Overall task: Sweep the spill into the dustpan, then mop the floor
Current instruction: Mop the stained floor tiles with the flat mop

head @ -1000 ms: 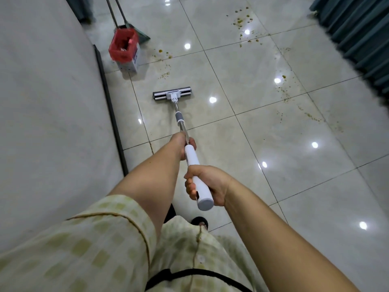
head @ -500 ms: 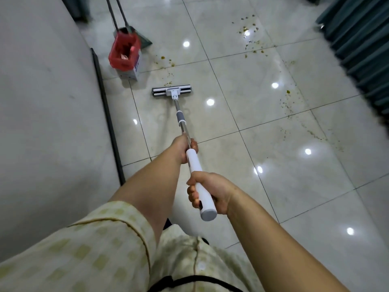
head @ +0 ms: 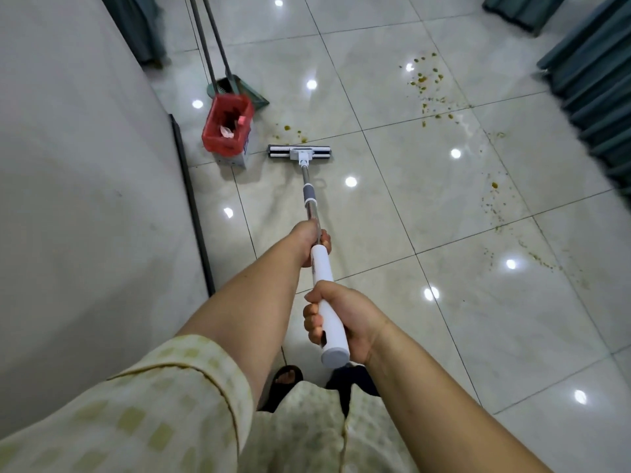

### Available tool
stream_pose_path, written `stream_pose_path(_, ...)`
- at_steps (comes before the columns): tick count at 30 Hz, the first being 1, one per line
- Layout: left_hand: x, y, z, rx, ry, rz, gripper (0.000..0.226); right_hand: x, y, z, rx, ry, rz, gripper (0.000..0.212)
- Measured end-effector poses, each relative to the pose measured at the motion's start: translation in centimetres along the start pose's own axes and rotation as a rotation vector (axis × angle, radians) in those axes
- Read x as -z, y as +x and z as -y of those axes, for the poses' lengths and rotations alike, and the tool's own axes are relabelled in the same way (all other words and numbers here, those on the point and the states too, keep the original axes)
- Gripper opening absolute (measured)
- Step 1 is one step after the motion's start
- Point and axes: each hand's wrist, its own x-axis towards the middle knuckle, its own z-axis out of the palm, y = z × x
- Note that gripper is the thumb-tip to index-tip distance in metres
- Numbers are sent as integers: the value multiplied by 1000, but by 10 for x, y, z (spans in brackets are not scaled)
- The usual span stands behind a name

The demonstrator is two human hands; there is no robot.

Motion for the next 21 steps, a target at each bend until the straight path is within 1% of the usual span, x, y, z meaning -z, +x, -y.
stream_pose_path(6,-8,18,-78,-17,66,-49,29,-34,28,63,15,46,30,7)
stream_pose_path(12,-32,44,-160,-12,82,-53,28,-55,52,144,23,84,64,7)
stream_pose_path(15,-38,57,-209,-7,140,-68,22,-76,68,189,12,120,73,17)
stream_pose_path(18,-44,67,-258,-15,162,-43,15,-99,81,234,-1,176,70,28)
stream_pose_path(21,-49,74,-300,-1,194,-50,17,-119,96,269,-6,194,77,27)
